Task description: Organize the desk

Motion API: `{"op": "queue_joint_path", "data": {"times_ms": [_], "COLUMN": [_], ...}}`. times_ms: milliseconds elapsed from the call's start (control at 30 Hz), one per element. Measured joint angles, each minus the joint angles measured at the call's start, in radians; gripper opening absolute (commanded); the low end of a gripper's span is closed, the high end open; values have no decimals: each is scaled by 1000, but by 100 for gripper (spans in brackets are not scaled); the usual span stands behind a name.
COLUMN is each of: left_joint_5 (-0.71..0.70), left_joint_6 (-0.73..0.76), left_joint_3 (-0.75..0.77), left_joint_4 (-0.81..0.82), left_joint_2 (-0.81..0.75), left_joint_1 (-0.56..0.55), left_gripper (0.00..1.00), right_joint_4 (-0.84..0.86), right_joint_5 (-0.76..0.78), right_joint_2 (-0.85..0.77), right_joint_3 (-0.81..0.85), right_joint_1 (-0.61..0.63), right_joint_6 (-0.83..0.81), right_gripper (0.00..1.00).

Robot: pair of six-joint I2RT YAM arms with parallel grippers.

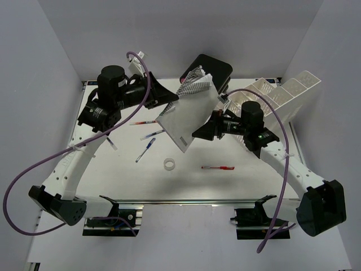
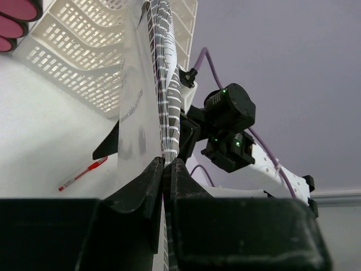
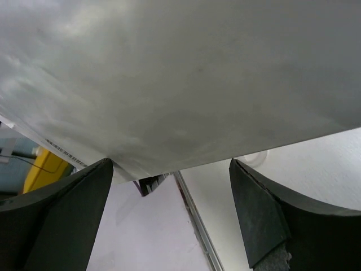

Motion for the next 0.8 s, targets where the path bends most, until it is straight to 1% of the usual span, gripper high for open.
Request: {"op": "queue_joint_path", "data": {"times_ms": [467,733,800], "left_joint_5": [38,82,91], "left_joint_6": [-89,-148,-165], "left_joint_3": [0,-29,-47], "left_joint_4": [106,195,225], "left_joint_2": [-57,-97,-106], "left_joint_1": [1,1,1], "left_gripper": [0,0,0], "right_joint_4": [186,337,386], "right_joint_5": [-47,-90,-96], "right_joint_2": [-21,-25,-25], "right_joint_3": [67,110,113], "right_joint_1": [-85,-127,-138], "right_joint_6": [199,323,362], "right_gripper": [89,89,87]}}
